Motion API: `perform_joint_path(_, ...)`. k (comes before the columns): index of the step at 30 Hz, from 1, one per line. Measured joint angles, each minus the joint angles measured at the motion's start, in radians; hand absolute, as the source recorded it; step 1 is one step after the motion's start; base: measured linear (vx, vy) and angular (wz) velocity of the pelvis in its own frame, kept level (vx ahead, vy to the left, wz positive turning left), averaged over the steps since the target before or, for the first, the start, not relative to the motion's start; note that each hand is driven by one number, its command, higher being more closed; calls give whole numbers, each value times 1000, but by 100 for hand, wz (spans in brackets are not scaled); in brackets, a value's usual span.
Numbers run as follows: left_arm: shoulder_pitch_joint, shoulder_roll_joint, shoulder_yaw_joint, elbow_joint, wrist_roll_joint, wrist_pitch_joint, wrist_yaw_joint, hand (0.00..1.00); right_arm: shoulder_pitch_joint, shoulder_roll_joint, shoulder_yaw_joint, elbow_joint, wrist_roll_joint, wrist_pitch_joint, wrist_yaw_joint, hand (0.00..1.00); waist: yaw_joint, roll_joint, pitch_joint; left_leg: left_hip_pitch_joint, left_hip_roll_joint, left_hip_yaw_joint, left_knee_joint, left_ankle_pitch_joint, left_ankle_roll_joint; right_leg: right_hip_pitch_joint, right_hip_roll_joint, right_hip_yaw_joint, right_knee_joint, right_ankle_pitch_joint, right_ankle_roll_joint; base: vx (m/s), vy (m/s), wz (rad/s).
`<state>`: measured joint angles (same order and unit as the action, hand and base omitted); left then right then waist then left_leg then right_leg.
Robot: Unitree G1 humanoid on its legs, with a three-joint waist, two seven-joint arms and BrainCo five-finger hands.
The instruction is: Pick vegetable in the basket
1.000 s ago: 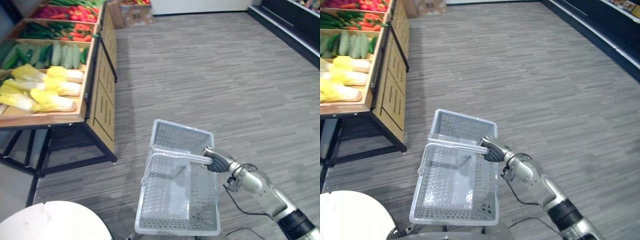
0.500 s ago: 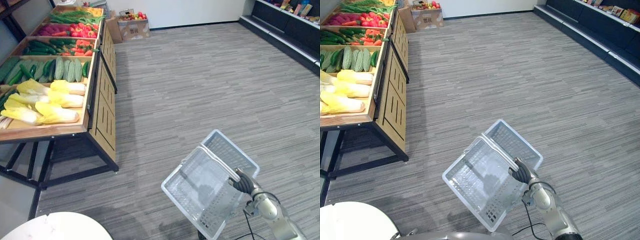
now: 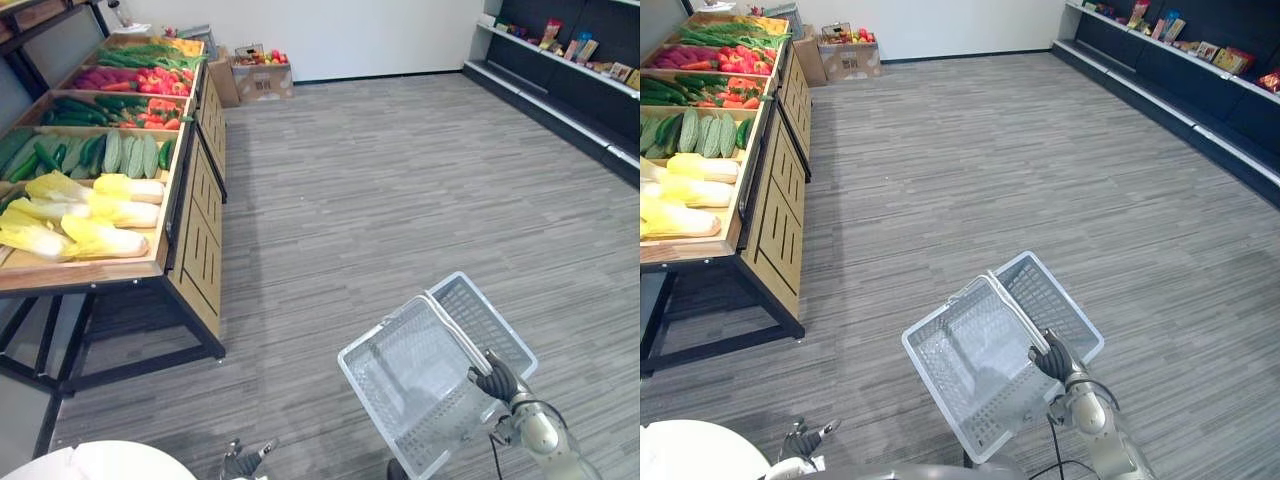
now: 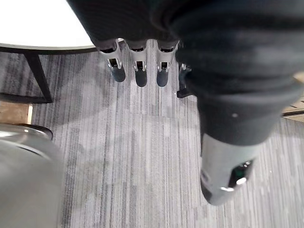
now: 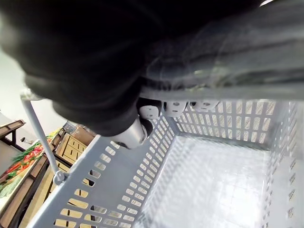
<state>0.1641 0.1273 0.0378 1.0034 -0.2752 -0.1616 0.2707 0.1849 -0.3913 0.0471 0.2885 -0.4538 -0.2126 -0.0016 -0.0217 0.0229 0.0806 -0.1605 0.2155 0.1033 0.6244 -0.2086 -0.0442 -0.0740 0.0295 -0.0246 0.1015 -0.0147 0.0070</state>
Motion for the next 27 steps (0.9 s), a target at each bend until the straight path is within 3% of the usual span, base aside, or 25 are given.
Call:
perform_joint_path(1, 4, 2, 18, 13, 18, 1, 3, 0, -14, -3, 1, -1, 0, 0, 0, 100, 14, 4, 19, -44, 15, 1, 115, 27, 32, -37, -5, -24, 98, -50, -14, 64, -86, -32)
perform_joint_path(2, 25, -2, 52, 38, 47, 27, 5, 0, -16, -2, -1, 1, 0, 4, 0, 100, 24, 7, 40, -85, 6, -34, 238, 117, 50, -29, -1, -17, 143, -103, -29, 55, -39, -27)
perform_joint_path(3, 33, -4, 59, 41, 52, 32, 6, 0, -15, -1, -1, 1, 0, 5, 0, 100, 25, 6, 44, -90, 2, -41, 254, 143, 51, -19, -2, -15, 138, -104, -30, 29, -49, -19)
perform_joint_path(4, 69, -14, 89, 57, 67, 43, 7, 0, -15, 5, 0, 1, -1, 7, 0, 100, 32, -13, 62, -117, -31, -62, 300, 198, 51, 26, -13, 10, 96, -108, -37, 88, -41, -23)
perform_joint_path(5, 99, -29, 99, 72, 99, 59, 7, 0, -23, 2, -4, 2, -1, 13, 0, 100, 36, -13, 61, -130, -95, -58, 250, 95, 26, 53, -35, 37, 42, -109, -39, 109, -39, -27)
perform_joint_path(6, 114, -38, 100, 72, 104, 64, 7, 0, -28, -3, -4, 3, -1, 15, 0, 100, 38, -12, 62, -134, -127, -53, 188, 68, 29, 65, -45, 43, 11, -108, -39, 150, -14, -35)
perform_joint_path(8, 164, -54, 120, 71, 141, 74, 5, 0, -52, -25, -10, 8, 0, 15, 0, 100, 56, 16, 82, -132, -169, -2, -128, 65, 21, 70, -39, 59, 4, -107, -42, 146, 6, -16)
perform_joint_path(11, 209, -62, 127, 71, 142, 84, -6, 0, -68, -24, -11, 64, -1, 15, 7, 100, 71, 46, 80, -131, -139, -19, -455, 153, 8, 71, 6, 56, 72, -132, -59, 165, 44, 2)
perform_joint_path(14, 224, -77, 130, 72, 165, 85, -24, 0, -70, -24, -4, 92, -2, 13, 9, 100, 87, 53, 82, -153, -98, -30, -476, 161, -1, 74, 16, 70, 148, -215, -48, 248, 115, -22)
perform_joint_path(17, 223, -76, 131, 73, 170, 86, -44, 0, -70, -21, 1, 92, -2, 13, 10, 100, 79, 18, 63, -162, -124, 30, -394, 205, 12, 76, -45, 101, 196, -296, -13, 417, 271, -30)
perform_joint_path(18, 225, -70, 129, 73, 171, 86, -49, 0, -60, -18, 1, 87, -4, 12, 10, 100, 81, -3, 38, -177, -145, 53, -341, 204, 14, 83, -80, 120, 198, -323, 24, 462, 282, -38)
perform_joint_path(19, 220, -55, 126, 71, 175, 84, -50, 0, -47, 3, 3, 81, -6, 12, 9, 100, 82, -35, 10, -187, -188, 81, -313, 171, 70, 39, -119, 126, 377, -354, 89, 559, 282, -12)
perform_joint_path(20, 196, -25, 119, 71, 182, 84, -48, 0, -43, 35, 7, 81, -9, 12, 9, 100, 57, -85, -7, -176, -239, 86, -311, 142, 96, -45, -144, 126, 662, -331, 165, 570, 222, 20)
perform_joint_path(21, 169, 1, 109, 68, 182, 83, -49, 0, -45, 53, 7, 80, -8, 12, 7, 100, 45, -104, -8, -154, -266, 84, -314, 123, 109, -82, -151, 116, 817, -243, 224, 374, 125, 34)
perform_joint_path(22, 154, 10, 102, 63, 182, 83, -48, 0, -44, 60, 11, 81, -9, 13, 7, 100, 42, -120, -8, -129, -285, 89, -324, 114, 117, -89, -163, 97, 865, -123, 220, 490, 175, 4)
perform_joint_path(23, 129, 25, 78, 50, 182, 80, -41, 0, -45, 60, 24, 82, -9, 13, 7, 100, 47, -131, -3, -49, -316, 99, -380, 99, 140, -107, -212, 49, 925, 40, 123, 477, 191, -14)
perform_joint_path(24, 114, 30, 56, 42, 180, 77, -37, 0, -46, 59, 33, 80, -8, 12, 1, 100, 48, -118, 1, -4, -324, 93, -412, 93, 150, -132, -227, 20, 981, 79, 71, 566, 228, -14)
perform_joint_path(25, 104, 32, 44, 33, 178, 77, -33, 0, -48, 60, 40, 79, -8, 11, -4, 100, 46, -113, 0, 21, -326, 84, -426, 92, 151, -151, -233, -2, 1017, 51, 36, 432, 180, 12)
perform_joint_path(26, 80, 34, 31, 10, 157, 73, -23, 0, -47, 61, 51, 77, -8, 11, -13, 100, 35, -96, 2, 65, -326, 68, -452, 89, 158, -188, -237, -48, 1047, -21, 2, 332, 125, 19)
perform_joint_path(27, 64, 33, 26, 4, 147, 71, -16, 0, -48, 61, 54, 75, -8, 11, -14, 100, 29, -89, 4, 89, -326, 62, -469, 88, 159, -206, -236, -67, 1044, -54, 2, 416, 140, 27)
